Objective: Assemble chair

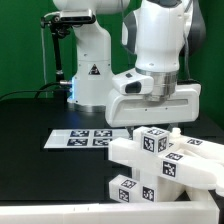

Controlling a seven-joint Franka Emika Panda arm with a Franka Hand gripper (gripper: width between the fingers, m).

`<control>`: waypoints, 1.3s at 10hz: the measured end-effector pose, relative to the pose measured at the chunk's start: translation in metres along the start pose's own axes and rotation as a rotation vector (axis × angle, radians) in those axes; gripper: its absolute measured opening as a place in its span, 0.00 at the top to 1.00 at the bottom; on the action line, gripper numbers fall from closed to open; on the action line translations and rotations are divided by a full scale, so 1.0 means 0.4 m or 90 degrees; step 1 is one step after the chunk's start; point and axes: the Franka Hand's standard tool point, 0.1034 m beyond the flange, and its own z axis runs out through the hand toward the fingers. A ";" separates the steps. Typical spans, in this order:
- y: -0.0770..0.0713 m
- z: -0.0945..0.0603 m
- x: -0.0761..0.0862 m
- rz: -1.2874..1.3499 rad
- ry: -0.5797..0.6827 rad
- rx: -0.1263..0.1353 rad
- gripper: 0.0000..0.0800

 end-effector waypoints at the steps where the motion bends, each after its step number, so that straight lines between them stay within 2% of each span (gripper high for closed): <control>1: 0.002 0.002 -0.001 0.001 -0.001 0.000 0.19; 5: 0.009 0.034 -0.029 0.002 -0.011 -0.006 0.19; 8: 0.012 0.041 -0.040 0.003 -0.015 -0.007 0.20; 9: 0.012 0.038 -0.036 0.003 -0.013 -0.007 0.40; 10: 0.011 0.037 -0.035 0.003 -0.013 -0.007 0.40; 11: 0.011 0.036 -0.032 0.003 -0.011 -0.006 0.63; 13: 0.012 0.035 -0.029 0.003 -0.010 -0.007 0.64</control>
Offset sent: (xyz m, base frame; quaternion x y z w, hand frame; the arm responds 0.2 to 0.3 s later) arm -0.0201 0.0004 -0.0147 0.0020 0.0055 -0.0055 1.0000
